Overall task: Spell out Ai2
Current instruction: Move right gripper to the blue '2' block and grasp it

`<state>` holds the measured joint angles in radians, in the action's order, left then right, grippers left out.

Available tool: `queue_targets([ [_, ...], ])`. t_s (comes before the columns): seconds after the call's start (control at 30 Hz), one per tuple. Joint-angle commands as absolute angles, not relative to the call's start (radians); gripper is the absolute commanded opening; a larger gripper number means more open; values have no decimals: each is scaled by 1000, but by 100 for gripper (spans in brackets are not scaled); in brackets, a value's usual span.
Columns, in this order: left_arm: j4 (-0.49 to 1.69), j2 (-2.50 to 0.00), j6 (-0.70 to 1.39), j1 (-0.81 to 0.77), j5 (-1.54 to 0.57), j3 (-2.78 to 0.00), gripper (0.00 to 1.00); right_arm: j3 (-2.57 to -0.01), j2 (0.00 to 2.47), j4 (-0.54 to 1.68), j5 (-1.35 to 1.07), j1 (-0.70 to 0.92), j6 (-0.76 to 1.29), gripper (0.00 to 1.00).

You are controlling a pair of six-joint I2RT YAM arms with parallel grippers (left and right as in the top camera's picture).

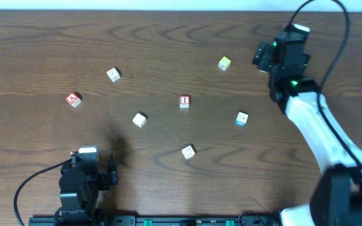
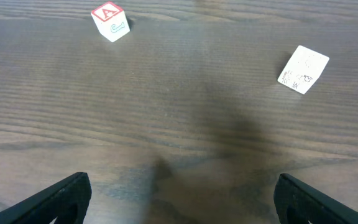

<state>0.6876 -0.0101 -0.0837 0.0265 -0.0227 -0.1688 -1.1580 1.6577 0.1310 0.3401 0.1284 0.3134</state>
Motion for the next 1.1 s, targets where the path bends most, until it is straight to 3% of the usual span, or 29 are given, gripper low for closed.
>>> queue_targets([
  [0.0,695,-5,-98,32,-19,-159,95,-1151,1752,74,285,132,256,88],
  [0.43,695,-5,-98,32,-19,-159,95,-1361,2096,61,348,107,231,85],
  [0.77,695,-5,-98,32,-19,-159,95,-1388,2112,159,207,38,358,84],
  [1.07,695,-5,-98,32,-19,-159,95,-1387,2113,179,158,20,392,76],
])
